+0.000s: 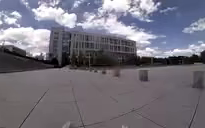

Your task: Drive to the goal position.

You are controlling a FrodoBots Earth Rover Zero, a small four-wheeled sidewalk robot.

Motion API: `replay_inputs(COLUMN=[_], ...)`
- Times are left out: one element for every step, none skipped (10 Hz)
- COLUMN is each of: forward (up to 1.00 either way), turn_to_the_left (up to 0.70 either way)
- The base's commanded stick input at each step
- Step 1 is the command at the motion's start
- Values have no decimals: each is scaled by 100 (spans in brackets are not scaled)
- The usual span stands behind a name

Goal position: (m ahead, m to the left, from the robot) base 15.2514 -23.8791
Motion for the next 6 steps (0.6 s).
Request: replay_inputs(forward=[70,70,70,70,70,70], turn_to_the_left=[0,0,0,0,0,0])
